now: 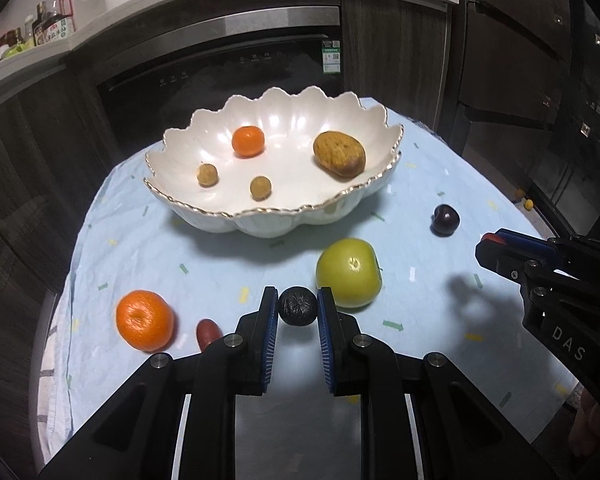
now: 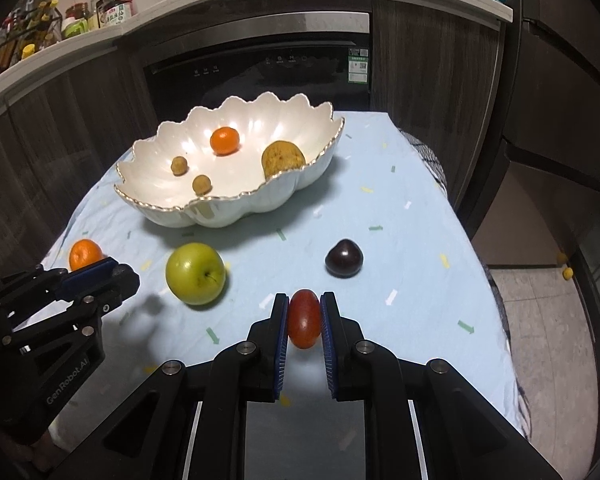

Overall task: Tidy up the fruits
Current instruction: 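Lift the dark fruit and cherry tomato and carry them over the white bowl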

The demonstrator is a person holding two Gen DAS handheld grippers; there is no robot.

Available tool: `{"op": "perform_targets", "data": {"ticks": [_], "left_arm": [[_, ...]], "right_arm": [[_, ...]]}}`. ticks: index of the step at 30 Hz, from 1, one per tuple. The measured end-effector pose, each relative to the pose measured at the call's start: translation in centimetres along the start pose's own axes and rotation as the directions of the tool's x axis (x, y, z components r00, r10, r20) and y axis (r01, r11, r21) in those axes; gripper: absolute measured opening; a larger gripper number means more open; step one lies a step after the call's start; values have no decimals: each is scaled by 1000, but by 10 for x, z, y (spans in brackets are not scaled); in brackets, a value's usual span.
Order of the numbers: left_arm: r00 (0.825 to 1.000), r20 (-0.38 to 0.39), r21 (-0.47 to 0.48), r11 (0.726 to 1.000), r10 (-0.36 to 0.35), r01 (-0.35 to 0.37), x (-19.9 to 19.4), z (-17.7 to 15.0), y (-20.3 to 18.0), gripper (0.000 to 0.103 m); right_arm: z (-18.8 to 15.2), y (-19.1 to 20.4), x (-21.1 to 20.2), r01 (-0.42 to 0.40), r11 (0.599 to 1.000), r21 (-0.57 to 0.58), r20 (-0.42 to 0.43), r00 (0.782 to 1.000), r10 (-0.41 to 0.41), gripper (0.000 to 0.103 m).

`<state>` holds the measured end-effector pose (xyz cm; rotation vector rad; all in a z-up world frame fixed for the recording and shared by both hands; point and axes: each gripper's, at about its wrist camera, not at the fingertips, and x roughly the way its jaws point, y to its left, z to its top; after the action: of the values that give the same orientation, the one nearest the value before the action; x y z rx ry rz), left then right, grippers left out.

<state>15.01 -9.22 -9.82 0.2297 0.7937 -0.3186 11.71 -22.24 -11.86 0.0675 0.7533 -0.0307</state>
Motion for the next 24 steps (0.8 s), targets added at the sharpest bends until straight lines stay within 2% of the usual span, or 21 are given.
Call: {"op": "perform_targets", "data": {"ticks": [14,24], "left_arm": [[999,34,-27,999,23,-22,-9,19,14,20],[997,68,-58,998,37,-34,-6,49,37,20]], "right_arm": [[23,9,-5,-21,1000,-12,36,999,22,17],[53,16,0,-36,999,-36,82,996,39,17]]}}
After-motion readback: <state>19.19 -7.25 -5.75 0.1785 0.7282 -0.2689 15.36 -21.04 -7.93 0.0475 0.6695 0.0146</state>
